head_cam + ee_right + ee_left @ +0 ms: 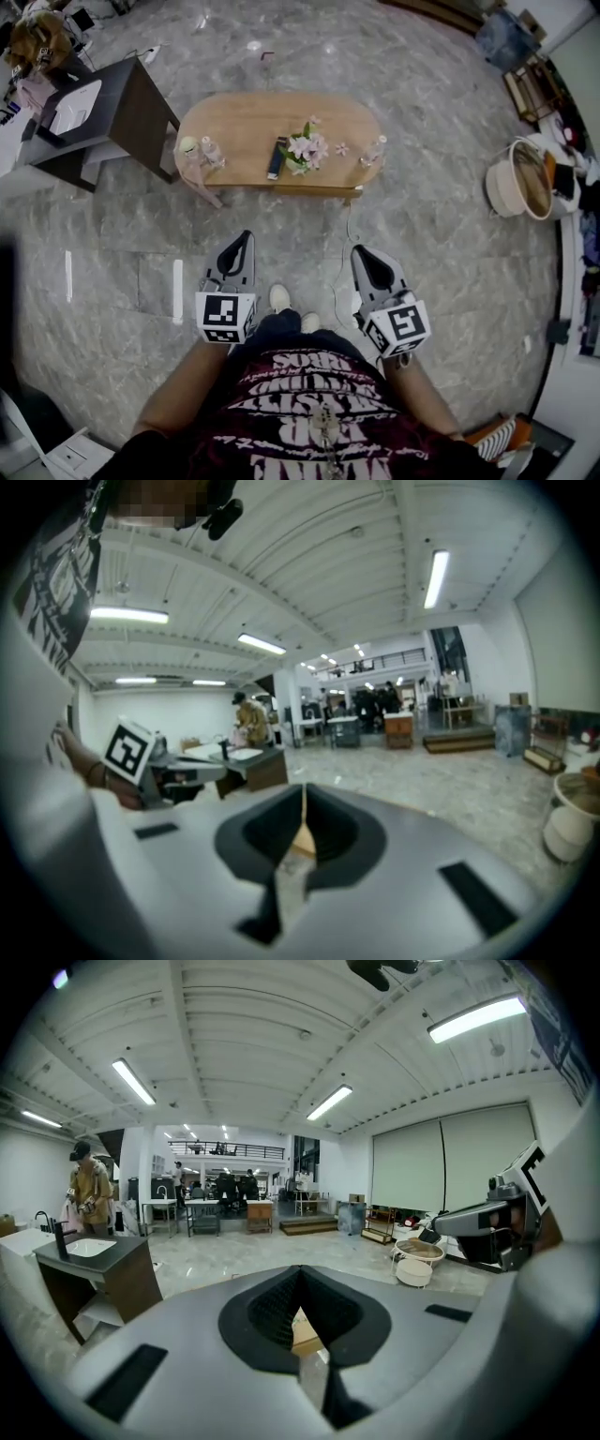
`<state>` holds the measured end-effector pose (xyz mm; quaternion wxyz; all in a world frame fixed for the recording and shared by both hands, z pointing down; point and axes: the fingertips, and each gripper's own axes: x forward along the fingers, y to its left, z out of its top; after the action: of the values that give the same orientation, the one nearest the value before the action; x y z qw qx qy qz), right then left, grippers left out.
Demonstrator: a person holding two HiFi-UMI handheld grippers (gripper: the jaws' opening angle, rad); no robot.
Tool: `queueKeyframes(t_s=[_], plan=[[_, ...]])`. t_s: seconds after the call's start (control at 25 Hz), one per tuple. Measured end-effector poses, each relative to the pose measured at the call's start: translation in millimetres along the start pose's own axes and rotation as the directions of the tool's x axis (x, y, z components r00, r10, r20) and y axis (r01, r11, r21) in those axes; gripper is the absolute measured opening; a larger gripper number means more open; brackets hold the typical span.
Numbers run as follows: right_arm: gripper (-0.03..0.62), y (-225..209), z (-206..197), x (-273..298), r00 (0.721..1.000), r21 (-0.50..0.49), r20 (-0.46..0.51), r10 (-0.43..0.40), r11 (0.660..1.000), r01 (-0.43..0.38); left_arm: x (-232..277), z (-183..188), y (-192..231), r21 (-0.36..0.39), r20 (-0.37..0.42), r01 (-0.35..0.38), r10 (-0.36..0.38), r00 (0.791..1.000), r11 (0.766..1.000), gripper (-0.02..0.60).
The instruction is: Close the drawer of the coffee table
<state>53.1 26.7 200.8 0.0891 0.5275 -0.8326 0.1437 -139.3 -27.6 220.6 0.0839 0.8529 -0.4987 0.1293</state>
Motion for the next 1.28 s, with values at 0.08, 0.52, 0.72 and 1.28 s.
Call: queueKeyframes(t_s=[0.08, 0.52, 0.72, 1.28], plan=[[0.035, -5.5, 13.6, 3.3, 0.999, -0.015, 0.015, -0.033, 0.999, 0.033, 11.5, 12.8, 6.3, -0.009, 0.031, 0.018, -0.018, 0.999, 1.0, 0.023], [0.035, -20.2, 27.6, 15.0, 0.994, -0.071, -0.009, -0.109, 0.992, 0.108, 57.4, 4.3, 32.3, -0.086, 0.055, 0.069, -0.064, 0.996, 0.994, 0.023], [0.035, -29.0, 12.0, 29.8, 0.995, -0.068, -0.045, -0.094, 0.994, 0.091, 71.1, -25.7, 46.0, -0.116, -0.019, 0.068, -0.071, 0.997, 0.991, 0.023], [0.035, -179.6, -61.4, 85.4, 0.976, 0.034, -0.187, -0.116, 0.992, 0.124, 163.7, -114.8, 23.1, -0.085, -0.308, 0.122, -0.143, 0.941, 0.989, 0.021]])
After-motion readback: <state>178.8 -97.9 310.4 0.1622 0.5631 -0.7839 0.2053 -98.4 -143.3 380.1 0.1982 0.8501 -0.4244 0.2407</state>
